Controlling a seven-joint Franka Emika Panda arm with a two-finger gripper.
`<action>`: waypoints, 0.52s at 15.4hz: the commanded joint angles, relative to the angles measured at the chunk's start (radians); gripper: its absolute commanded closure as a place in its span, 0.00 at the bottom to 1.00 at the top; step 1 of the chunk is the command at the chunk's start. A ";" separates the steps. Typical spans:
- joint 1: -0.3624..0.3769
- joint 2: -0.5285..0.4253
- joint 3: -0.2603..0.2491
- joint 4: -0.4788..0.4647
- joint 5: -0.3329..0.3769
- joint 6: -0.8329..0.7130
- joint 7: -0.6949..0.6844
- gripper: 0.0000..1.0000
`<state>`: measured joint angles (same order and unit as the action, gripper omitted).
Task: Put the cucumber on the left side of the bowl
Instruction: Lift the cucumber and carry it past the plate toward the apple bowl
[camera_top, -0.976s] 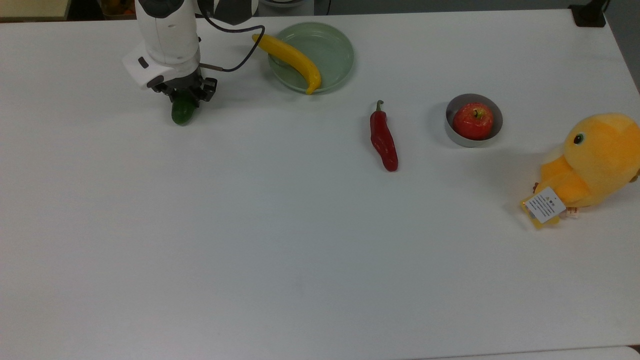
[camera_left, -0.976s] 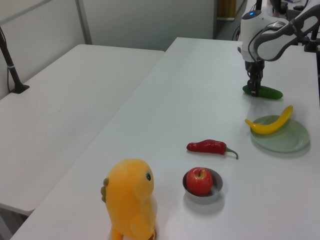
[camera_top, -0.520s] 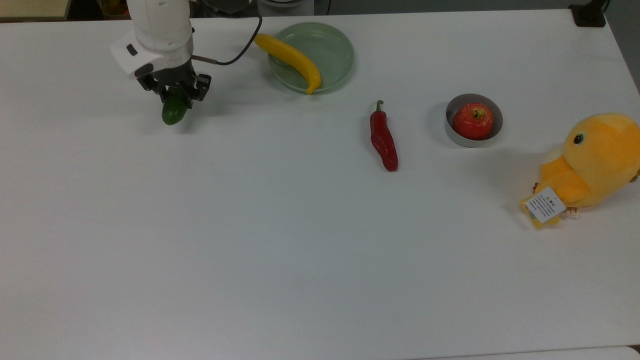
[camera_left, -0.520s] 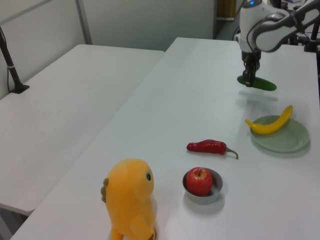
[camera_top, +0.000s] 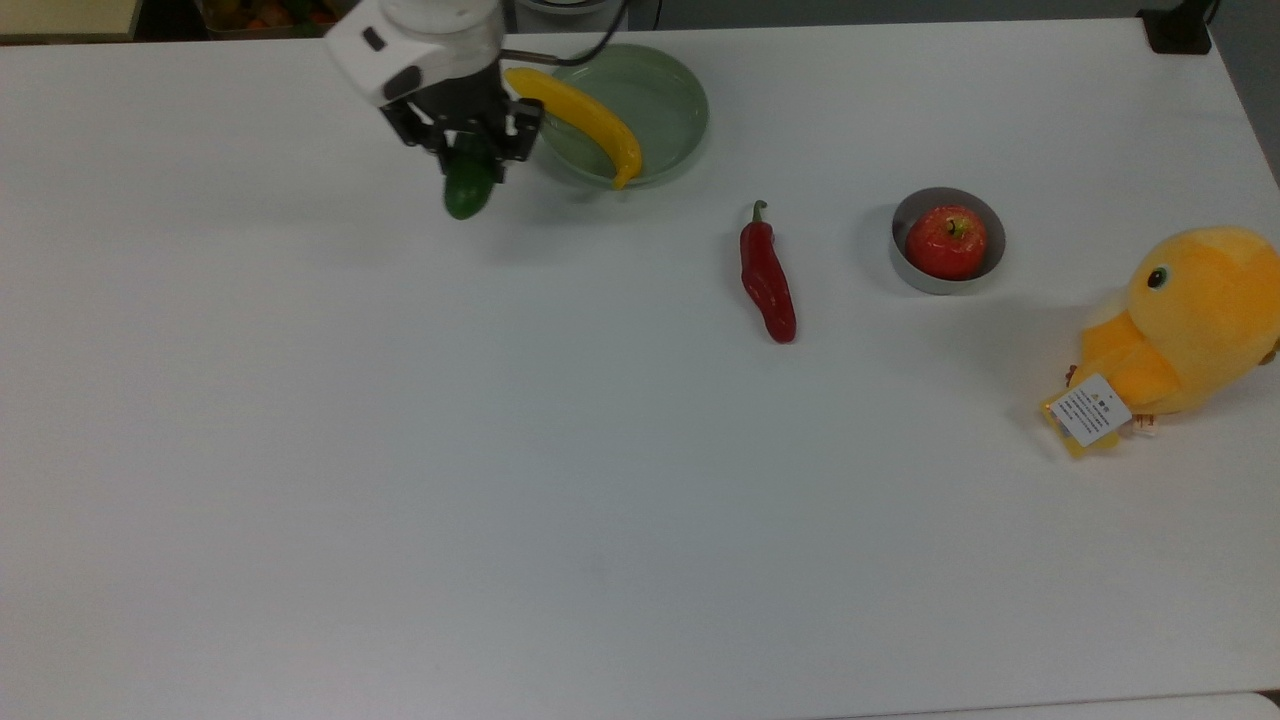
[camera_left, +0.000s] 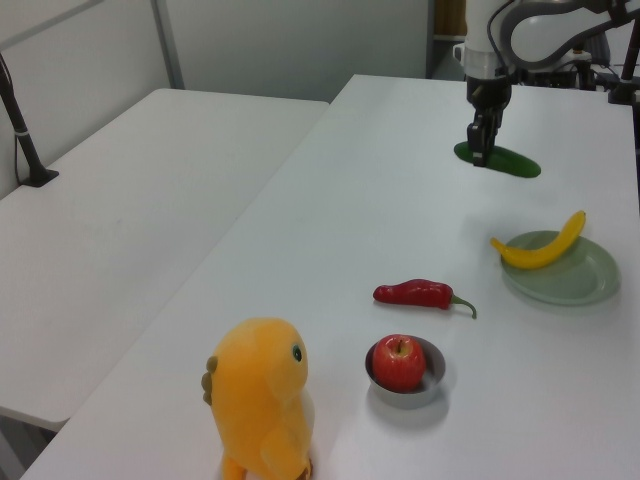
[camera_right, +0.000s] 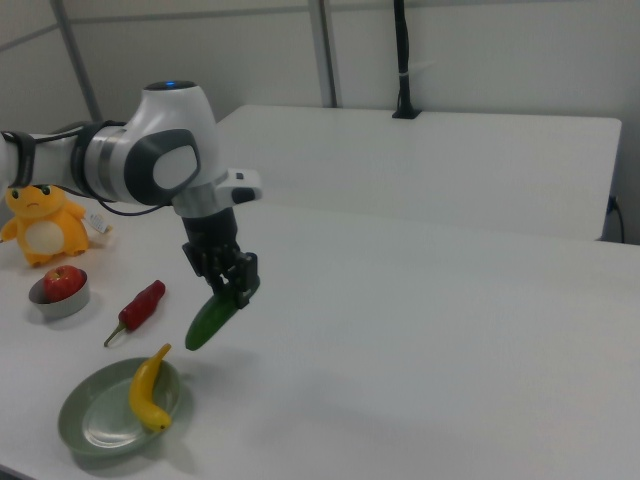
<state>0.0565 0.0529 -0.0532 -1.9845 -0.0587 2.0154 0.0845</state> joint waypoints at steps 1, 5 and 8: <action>0.002 -0.008 0.056 0.007 0.026 -0.058 0.099 0.88; 0.005 -0.016 0.111 0.009 0.026 -0.095 0.158 0.89; 0.006 -0.016 0.153 0.009 0.028 -0.096 0.187 0.89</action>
<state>0.0586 0.0522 0.0652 -1.9798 -0.0480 1.9526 0.2304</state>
